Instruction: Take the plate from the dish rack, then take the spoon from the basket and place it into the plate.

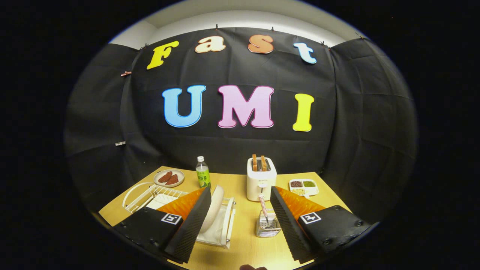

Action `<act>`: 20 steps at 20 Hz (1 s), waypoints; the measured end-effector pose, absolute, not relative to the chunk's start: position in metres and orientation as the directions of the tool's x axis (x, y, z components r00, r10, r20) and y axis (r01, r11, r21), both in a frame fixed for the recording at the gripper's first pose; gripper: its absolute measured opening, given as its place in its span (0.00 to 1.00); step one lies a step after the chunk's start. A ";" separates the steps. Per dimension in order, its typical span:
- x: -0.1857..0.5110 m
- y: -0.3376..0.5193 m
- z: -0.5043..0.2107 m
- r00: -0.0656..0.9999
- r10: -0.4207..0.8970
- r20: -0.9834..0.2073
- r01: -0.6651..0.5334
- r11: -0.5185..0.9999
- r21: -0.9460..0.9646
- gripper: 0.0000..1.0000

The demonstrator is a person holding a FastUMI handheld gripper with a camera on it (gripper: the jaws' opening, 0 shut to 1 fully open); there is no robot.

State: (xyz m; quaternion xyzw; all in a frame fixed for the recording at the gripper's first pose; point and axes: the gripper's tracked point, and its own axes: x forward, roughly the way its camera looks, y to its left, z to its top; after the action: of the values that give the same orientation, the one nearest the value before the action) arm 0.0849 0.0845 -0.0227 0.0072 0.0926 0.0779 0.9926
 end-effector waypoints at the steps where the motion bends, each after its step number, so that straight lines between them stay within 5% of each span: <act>1: 0.093 0.091 -0.030 0.962 0.168 -0.213 -0.163 0.986 0.045 0.98; 16: 0.172 0.144 -0.148 0.772 0.186 -0.607 -0.093 0.979 0.182 0.97; 20: 0.179 0.151 -0.169 0.720 0.180 -0.671 -0.060 0.978 0.197 0.70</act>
State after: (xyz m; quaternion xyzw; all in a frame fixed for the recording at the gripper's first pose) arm 0.1788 0.1511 -0.1694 0.0809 0.3688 0.0649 0.9237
